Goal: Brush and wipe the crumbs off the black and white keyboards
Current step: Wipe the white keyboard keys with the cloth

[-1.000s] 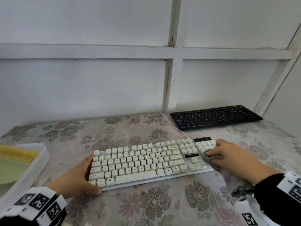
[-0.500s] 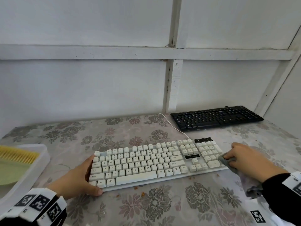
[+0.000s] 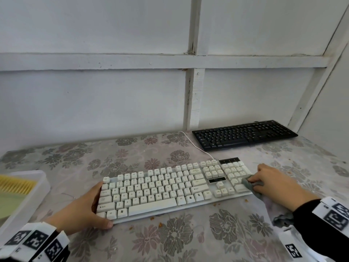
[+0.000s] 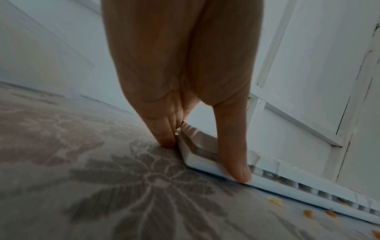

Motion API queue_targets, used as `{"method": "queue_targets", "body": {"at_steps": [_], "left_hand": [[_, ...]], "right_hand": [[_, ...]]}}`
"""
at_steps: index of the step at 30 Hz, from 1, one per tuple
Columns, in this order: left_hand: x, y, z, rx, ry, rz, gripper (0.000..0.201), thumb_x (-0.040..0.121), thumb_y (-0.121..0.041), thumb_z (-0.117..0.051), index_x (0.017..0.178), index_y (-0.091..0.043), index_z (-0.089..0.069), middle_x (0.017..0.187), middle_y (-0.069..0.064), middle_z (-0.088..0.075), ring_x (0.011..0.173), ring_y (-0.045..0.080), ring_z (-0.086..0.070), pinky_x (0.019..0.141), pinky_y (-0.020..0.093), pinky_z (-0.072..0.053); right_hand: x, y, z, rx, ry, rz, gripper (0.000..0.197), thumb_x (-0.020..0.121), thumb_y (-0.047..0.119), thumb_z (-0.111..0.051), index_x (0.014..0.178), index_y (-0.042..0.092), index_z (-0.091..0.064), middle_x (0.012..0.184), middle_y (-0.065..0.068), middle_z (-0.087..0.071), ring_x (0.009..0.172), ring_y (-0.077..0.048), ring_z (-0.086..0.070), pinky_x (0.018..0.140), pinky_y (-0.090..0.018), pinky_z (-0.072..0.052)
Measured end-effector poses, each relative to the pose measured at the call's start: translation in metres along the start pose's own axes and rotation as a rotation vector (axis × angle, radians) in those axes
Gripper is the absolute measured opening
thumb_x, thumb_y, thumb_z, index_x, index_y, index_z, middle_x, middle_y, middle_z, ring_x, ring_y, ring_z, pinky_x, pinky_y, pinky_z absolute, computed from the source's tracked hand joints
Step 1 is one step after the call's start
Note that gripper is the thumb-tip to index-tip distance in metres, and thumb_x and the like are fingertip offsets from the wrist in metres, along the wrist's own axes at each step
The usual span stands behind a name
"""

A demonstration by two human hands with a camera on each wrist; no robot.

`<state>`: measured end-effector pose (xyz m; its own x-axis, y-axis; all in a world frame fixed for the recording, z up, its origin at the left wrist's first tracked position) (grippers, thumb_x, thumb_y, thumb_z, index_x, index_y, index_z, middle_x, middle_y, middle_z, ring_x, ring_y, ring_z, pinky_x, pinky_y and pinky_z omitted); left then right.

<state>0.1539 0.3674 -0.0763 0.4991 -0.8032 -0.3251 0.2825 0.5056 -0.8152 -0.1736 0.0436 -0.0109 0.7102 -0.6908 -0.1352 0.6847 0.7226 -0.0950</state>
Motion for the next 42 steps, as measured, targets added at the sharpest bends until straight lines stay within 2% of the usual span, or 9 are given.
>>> {"method": "queue_targets", "body": {"at_steps": [4,7,10,17,20,22,26,32,42], "left_hand": [[0.000,0.000,0.000,-0.005,0.003,0.006,0.128,0.027,-0.035,-0.096,0.131,-0.045,-0.023,0.125,-0.019,-0.054,0.118,0.008,-0.053,0.108,0.038,-0.037],[0.001,-0.001,0.000,0.020,-0.002,0.003,0.126,0.028,-0.036,-0.095,0.130,-0.046,-0.021,0.122,-0.024,-0.051,0.117,0.006,-0.051,0.108,0.034,-0.036],[0.001,-0.002,-0.001,0.016,-0.005,0.009,0.123,0.030,-0.032,-0.093,0.129,-0.045,-0.022,0.120,-0.025,-0.051,0.116,0.005,-0.052,0.107,0.033,-0.036],[0.001,-0.004,-0.001,0.013,0.009,0.015,0.132,0.031,-0.033,-0.093,0.141,-0.036,-0.019,0.126,-0.022,-0.050,0.117,0.003,-0.050,0.106,0.031,-0.038],[0.000,-0.006,-0.002,0.017,-0.003,0.009,0.138,0.030,-0.036,-0.094,0.144,-0.033,-0.016,0.126,-0.023,-0.047,0.116,-0.002,-0.049,0.101,0.024,-0.040],[-0.001,-0.007,-0.002,0.014,-0.003,0.019,0.134,0.034,-0.035,-0.093,0.144,-0.035,-0.016,0.125,-0.025,-0.048,0.113,-0.005,-0.049,0.096,0.020,-0.040],[-0.001,-0.008,-0.003,0.111,-0.045,0.062,0.141,0.030,-0.045,-0.091,0.147,-0.033,-0.012,0.133,-0.016,-0.048,0.120,0.007,-0.049,0.108,0.033,-0.036],[-0.004,-0.012,-0.005,0.107,-0.052,0.091,0.151,0.018,-0.052,-0.091,0.146,-0.034,-0.012,0.130,-0.013,-0.051,0.119,0.011,-0.050,0.110,0.037,-0.034],[-0.010,-0.022,-0.007,0.118,-0.068,0.100,0.158,0.002,-0.061,-0.084,0.144,-0.030,-0.021,0.128,-0.008,-0.053,0.118,0.015,-0.052,0.110,0.040,-0.034]], "right_hand": [[0.002,-0.028,-0.005,0.004,-0.008,-0.082,0.038,0.088,0.016,-0.054,0.054,0.022,-0.040,0.074,0.008,-0.030,0.057,-0.004,-0.037,0.048,-0.021,-0.027],[0.003,-0.042,0.000,0.033,-0.010,-0.121,0.015,0.087,0.017,-0.058,0.075,0.016,-0.067,0.078,0.005,-0.038,0.069,-0.013,-0.048,0.055,-0.021,-0.030],[0.008,-0.042,0.017,0.276,-0.059,-0.139,0.022,0.087,0.016,-0.062,0.106,0.021,-0.073,0.091,0.001,-0.055,0.083,-0.015,-0.050,0.072,-0.023,-0.033],[0.059,-0.017,0.025,0.555,-0.082,-0.149,0.022,0.094,0.016,-0.056,0.110,0.015,-0.070,0.113,-0.007,-0.068,0.101,-0.018,-0.060,0.088,-0.024,-0.040],[0.078,-0.009,0.008,0.496,-0.035,-0.173,0.030,0.095,0.027,-0.052,0.070,0.017,-0.066,0.076,-0.005,-0.068,0.077,-0.017,-0.064,0.063,-0.025,-0.043],[0.082,-0.007,0.005,0.451,-0.030,-0.186,0.034,0.091,0.036,-0.056,0.063,0.017,-0.061,0.060,0.001,-0.061,0.060,-0.011,-0.058,0.054,-0.023,-0.039],[0.082,-0.004,0.005,0.359,0.011,-0.182,0.026,0.087,0.028,-0.062,0.065,0.016,-0.056,0.058,0.004,-0.054,0.056,-0.008,-0.051,0.048,-0.020,-0.032],[0.080,-0.009,0.002,0.366,0.012,-0.215,0.029,0.090,0.027,-0.058,0.064,0.015,-0.052,0.064,0.001,-0.051,0.070,-0.019,-0.054,0.051,-0.022,-0.031],[0.048,-0.027,-0.010,0.414,0.067,-0.230,0.033,0.093,0.029,-0.056,0.066,0.009,-0.056,0.064,-0.002,-0.055,0.061,-0.012,-0.050,0.052,-0.023,-0.033]]}}
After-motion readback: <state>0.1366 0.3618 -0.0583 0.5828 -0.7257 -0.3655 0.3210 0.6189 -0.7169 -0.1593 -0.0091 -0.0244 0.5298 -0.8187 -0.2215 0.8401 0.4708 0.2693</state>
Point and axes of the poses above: each hand's wrist, its own x-axis towards the middle knuckle, its own z-axis out of the back of the hand, y = z × x, the point moved 2 cm from there along x, towards the middle knuckle
